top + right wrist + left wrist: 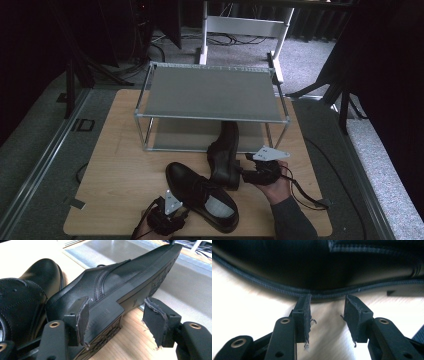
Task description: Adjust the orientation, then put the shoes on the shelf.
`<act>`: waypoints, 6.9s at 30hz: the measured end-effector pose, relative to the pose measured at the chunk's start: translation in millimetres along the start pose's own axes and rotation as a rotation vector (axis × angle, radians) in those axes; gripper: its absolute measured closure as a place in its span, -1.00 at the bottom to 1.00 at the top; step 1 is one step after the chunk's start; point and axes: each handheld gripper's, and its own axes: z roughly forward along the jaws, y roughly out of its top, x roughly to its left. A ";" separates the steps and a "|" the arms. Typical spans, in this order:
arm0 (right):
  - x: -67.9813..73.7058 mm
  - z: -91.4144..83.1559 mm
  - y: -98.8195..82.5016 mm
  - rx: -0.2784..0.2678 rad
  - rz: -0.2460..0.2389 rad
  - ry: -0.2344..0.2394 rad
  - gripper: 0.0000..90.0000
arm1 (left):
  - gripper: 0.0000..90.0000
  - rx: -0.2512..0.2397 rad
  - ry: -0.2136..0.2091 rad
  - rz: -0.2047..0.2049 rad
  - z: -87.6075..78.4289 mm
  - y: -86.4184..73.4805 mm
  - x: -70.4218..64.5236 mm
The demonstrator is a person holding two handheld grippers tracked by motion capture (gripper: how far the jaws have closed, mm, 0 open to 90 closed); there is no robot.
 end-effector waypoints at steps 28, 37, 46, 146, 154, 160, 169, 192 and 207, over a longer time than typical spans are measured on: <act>26.4 41.8 31.1 0.002 -0.060 0.041 -0.33 | 0.21 -0.038 0.021 -0.036 -0.8 0.6 11.0; 24.1 54.9 35.1 0.014 -0.067 -0.038 -0.62 | 0.19 -0.052 0.035 -0.052 -1.8 0.5 14.2; 37.0 71.3 39.5 0.051 -0.170 -0.132 -0.76 | 0.18 -0.049 0.033 -0.053 -1.6 0.0 14.2; -9.8 -11.9 -19.8 0.169 0.083 -0.216 0.76 | 0.23 -0.080 -0.171 -0.009 42.0 47.4 -41.8; -24.7 -20.9 -24.0 0.174 0.075 -0.222 0.76 | 0.23 -0.078 -0.180 -0.001 52.4 59.1 -52.2; -36.7 -29.7 -28.5 0.183 0.059 -0.231 0.75 | 0.23 -0.071 -0.189 0.010 63.3 71.8 -65.5; -53.5 -34.1 -30.2 0.193 0.009 -0.193 0.73 | 0.22 -0.070 -0.210 0.003 70.0 78.9 -72.9; -57.3 -61.1 -36.1 0.171 0.069 -0.173 0.26 | 0.14 -0.115 -0.099 -0.062 37.2 61.7 -17.2; -44.8 -86.4 -33.2 0.132 0.153 -0.127 0.20 | 0.13 -0.105 -0.059 -0.077 32.7 53.1 -3.3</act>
